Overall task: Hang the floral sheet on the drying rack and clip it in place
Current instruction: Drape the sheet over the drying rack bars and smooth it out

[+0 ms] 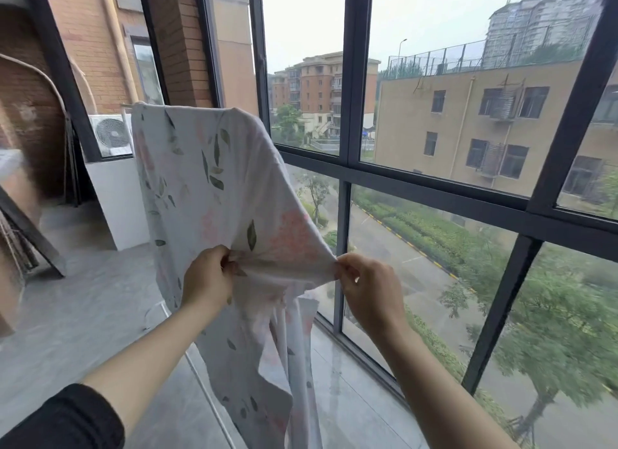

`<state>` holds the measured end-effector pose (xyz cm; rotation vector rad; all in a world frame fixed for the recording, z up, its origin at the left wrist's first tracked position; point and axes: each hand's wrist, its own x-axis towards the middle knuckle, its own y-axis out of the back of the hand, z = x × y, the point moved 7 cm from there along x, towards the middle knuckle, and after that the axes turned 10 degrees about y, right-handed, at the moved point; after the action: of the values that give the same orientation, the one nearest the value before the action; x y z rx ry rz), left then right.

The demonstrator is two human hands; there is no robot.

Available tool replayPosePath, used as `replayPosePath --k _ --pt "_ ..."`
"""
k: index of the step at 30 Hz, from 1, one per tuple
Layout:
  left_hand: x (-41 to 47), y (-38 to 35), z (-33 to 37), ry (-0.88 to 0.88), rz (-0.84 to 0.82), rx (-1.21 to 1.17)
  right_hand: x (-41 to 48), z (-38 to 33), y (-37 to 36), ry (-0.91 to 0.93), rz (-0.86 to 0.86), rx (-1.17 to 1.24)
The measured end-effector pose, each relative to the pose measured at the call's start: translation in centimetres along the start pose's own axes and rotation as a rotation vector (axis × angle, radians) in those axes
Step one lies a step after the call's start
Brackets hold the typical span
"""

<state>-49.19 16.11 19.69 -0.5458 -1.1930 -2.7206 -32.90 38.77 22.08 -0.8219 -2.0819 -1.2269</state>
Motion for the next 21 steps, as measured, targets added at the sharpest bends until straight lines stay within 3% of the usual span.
replayPosePath --k 4,15,21 --pt "0.4 1.2 -1.4 -0.03 0.042 0.123 -0.2 -0.2 -3.5 -0.008 -0.046 -0.084" --pt "0.5 -2.4 -4.1 0.016 -0.054 0.153 -3.7 2.2 -7.5 -0.012 0.024 -0.159" --pt "0.6 -3.8 -6.0 0.034 -0.063 0.164 -5.4 3.6 -10.6 -0.075 -0.029 -0.169"
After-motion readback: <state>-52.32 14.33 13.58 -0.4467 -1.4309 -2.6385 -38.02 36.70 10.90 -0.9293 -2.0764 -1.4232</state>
